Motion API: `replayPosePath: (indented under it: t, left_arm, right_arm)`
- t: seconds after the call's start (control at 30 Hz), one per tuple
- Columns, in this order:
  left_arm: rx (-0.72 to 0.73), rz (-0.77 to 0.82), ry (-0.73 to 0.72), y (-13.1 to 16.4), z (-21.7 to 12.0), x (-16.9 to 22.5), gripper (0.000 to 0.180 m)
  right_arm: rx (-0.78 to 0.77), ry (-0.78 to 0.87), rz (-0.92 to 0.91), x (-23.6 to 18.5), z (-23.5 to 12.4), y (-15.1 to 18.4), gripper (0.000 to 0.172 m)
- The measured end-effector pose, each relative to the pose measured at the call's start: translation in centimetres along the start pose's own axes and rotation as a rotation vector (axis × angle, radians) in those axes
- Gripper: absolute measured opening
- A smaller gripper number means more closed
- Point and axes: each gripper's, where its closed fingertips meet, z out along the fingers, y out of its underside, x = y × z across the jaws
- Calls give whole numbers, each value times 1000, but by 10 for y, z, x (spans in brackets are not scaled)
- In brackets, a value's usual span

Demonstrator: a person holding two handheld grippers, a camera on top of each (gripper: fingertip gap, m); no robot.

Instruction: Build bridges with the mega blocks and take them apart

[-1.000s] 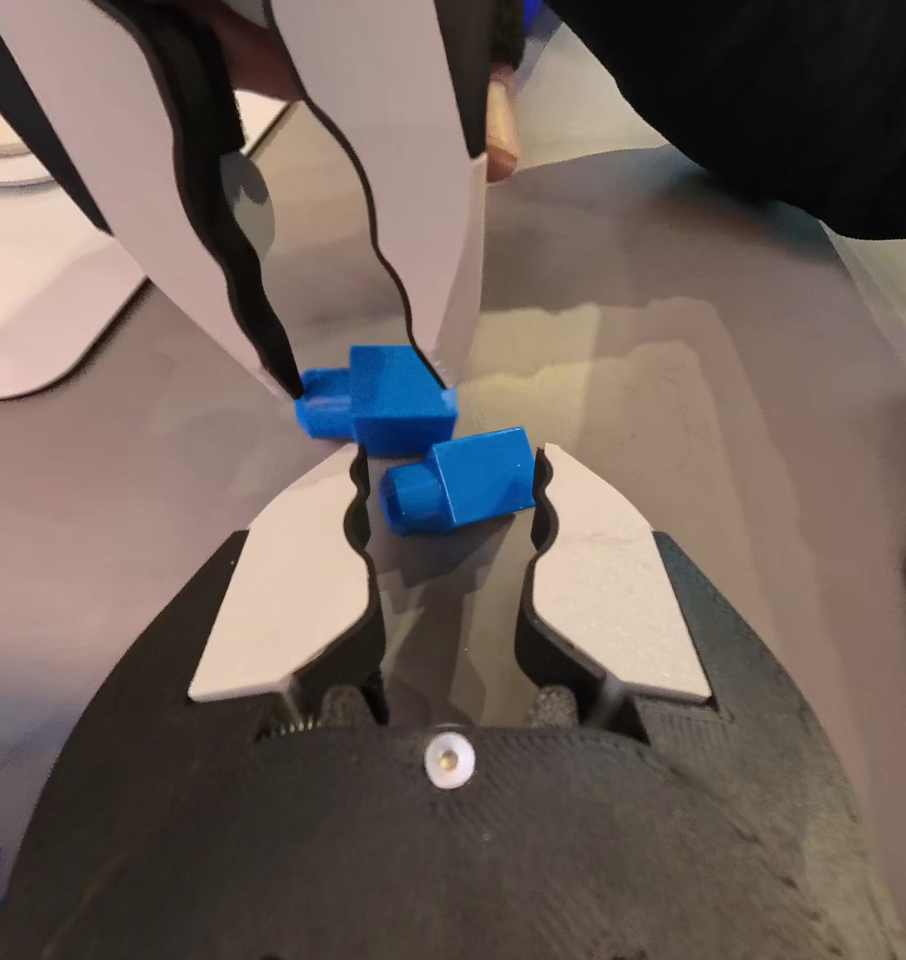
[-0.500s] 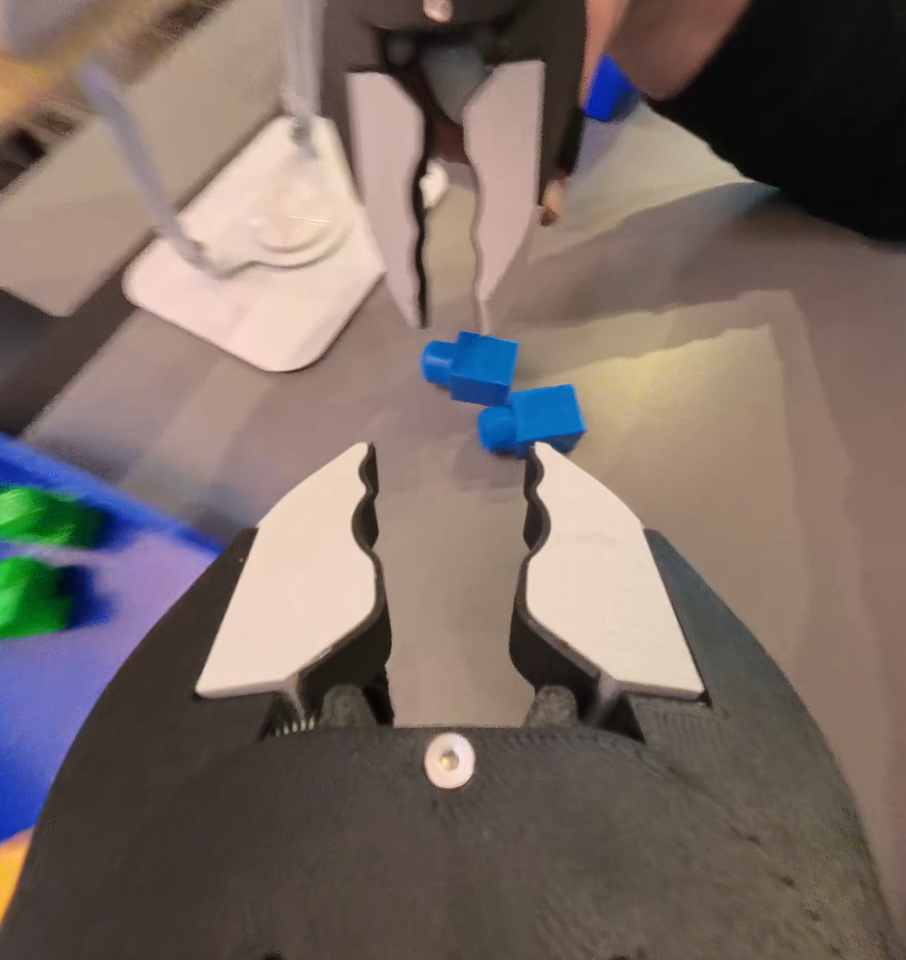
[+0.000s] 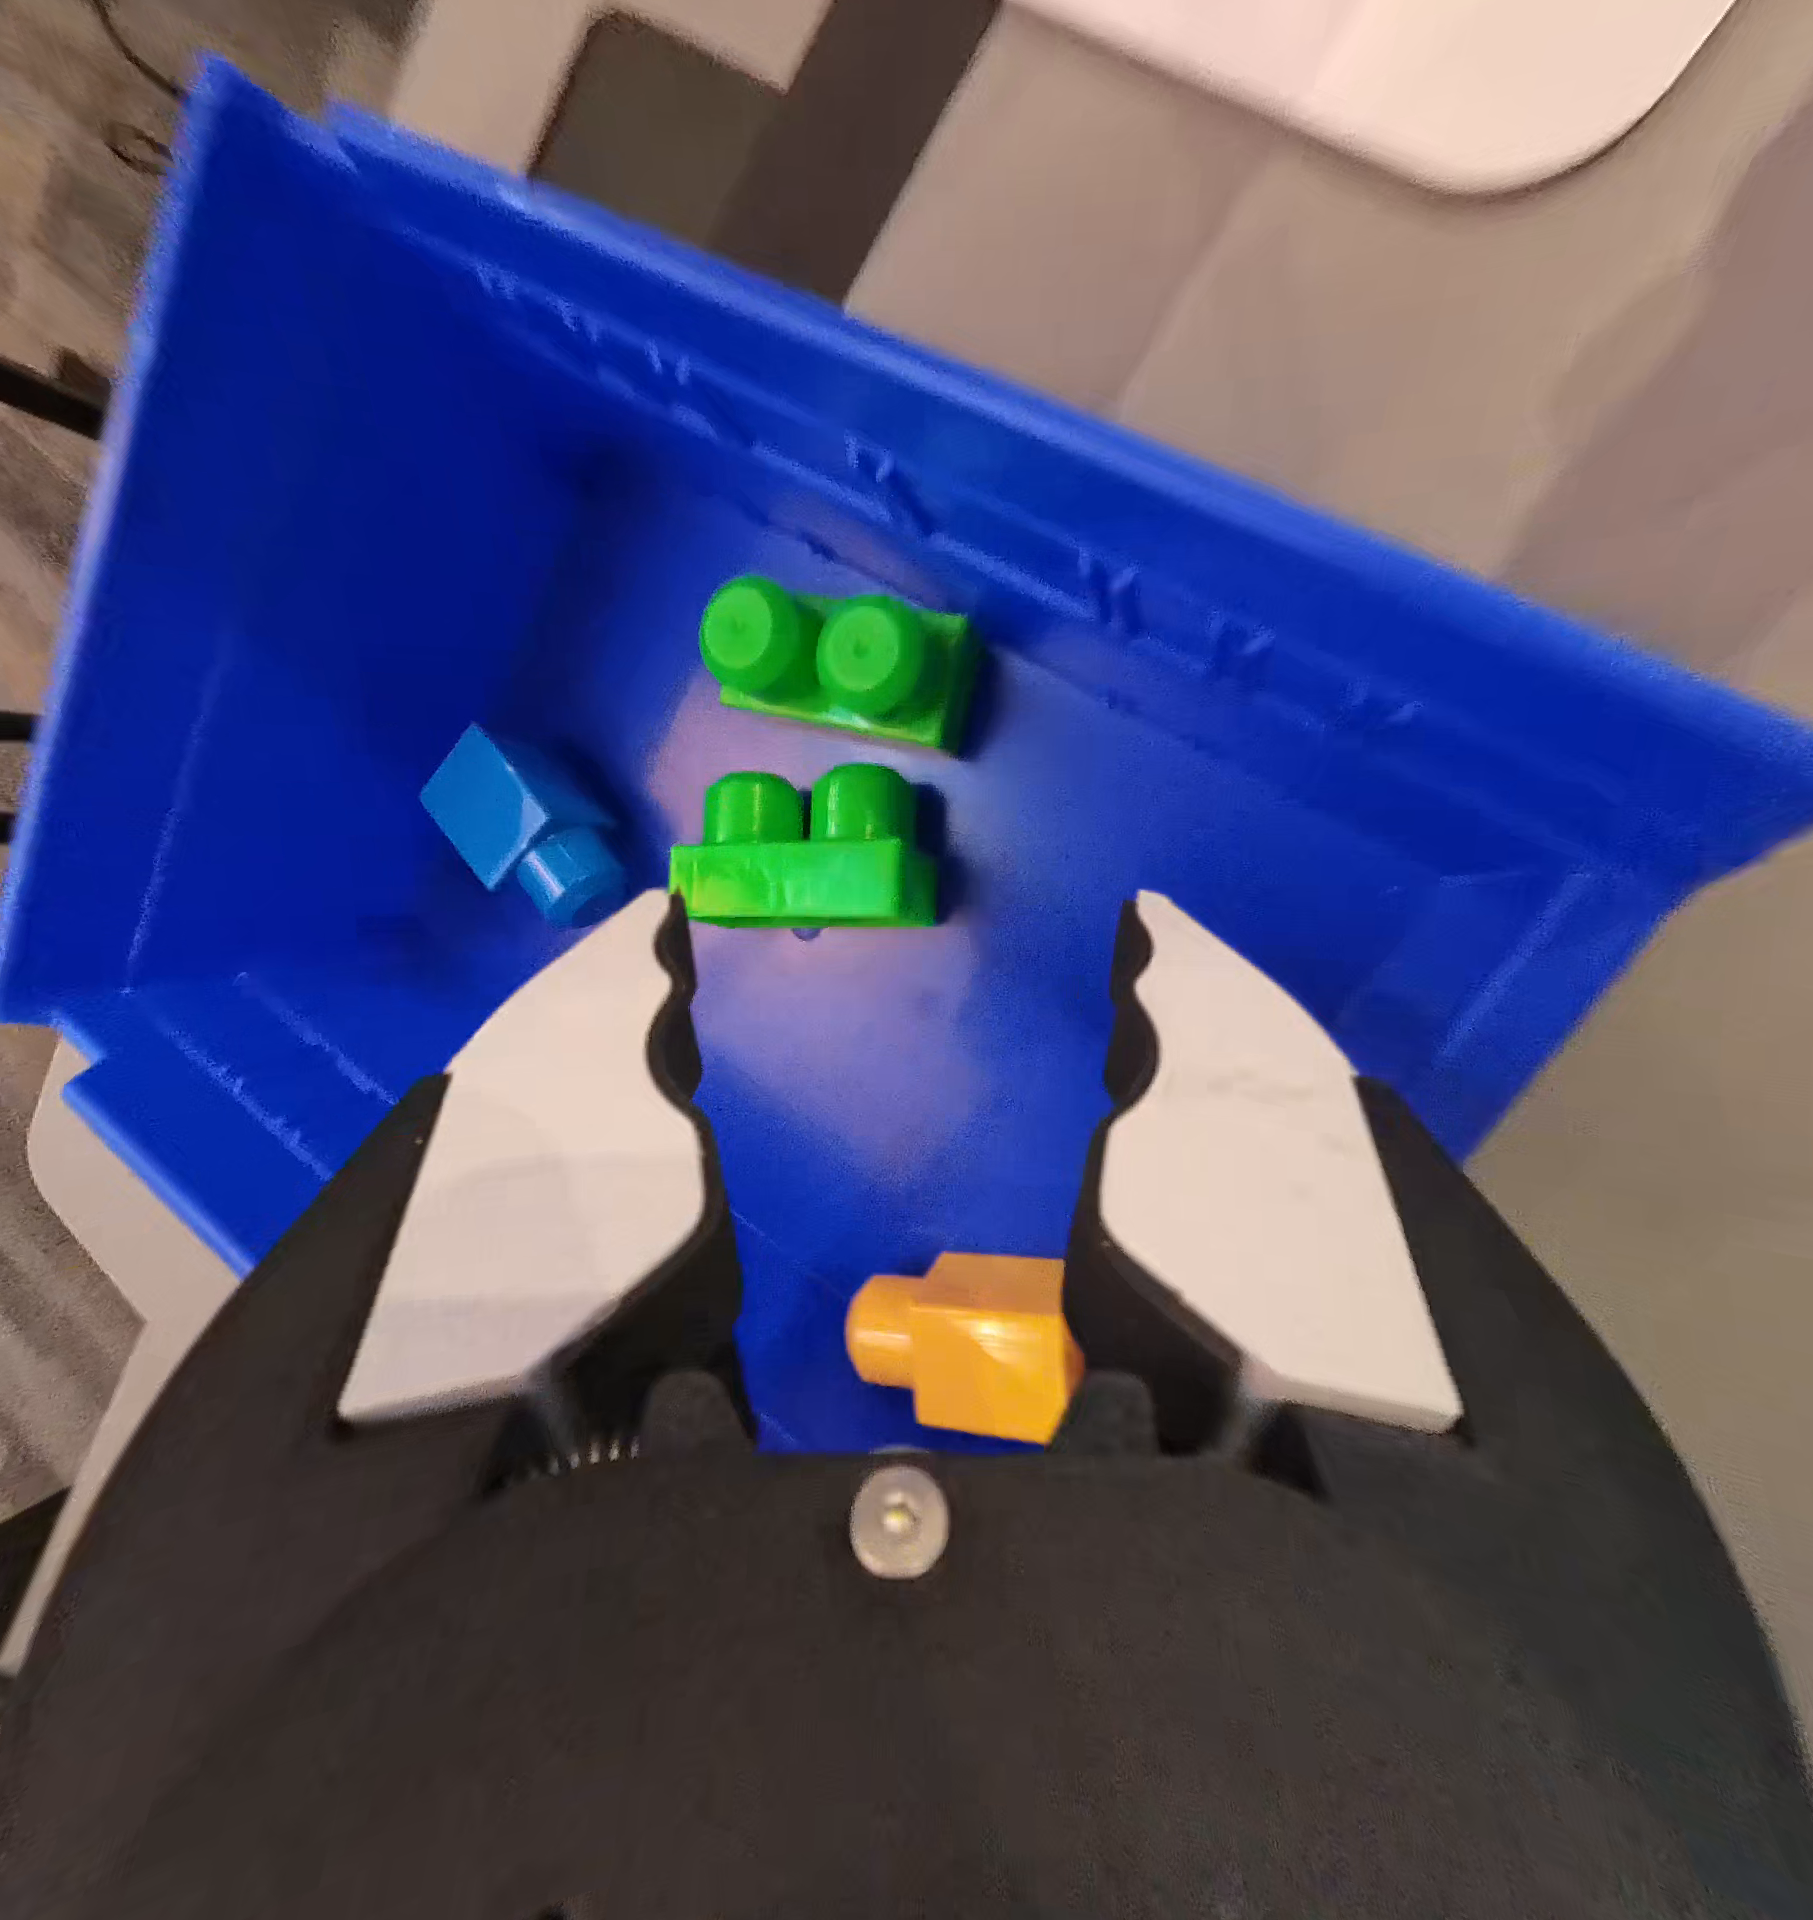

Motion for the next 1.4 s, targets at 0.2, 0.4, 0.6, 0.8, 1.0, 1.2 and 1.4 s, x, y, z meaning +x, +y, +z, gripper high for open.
replayPosePath:
  t: [0.2,0.4,0.6,0.8,1.0,1.2,1.4]
  left_arm:
    - [-194,81,80,19,44,-2,81]
    - [-268,102,32,26,67,-21,90]
    - [-296,57,74,29,72,-26,80]
    - [-296,80,51,27,75,-30,57]
    - [-309,105,55,28,74,-29,55]
    - [-282,92,-3,27,64,-31,51]
    - [-191,49,-92,15,0,-20,51]
  right_arm:
    - [-28,18,-20,-4,-2,18,2]
    - [-11,3,-23,-6,-3,18,0]
    - [-18,-3,-38,-8,-1,19,0]
    - [-28,-13,-39,-9,0,22,0]
    - [-40,-23,-44,-11,2,26,0]
    - [-23,-16,-42,-9,0,24,0]
    - [-2,-7,-44,-9,-2,20,0]
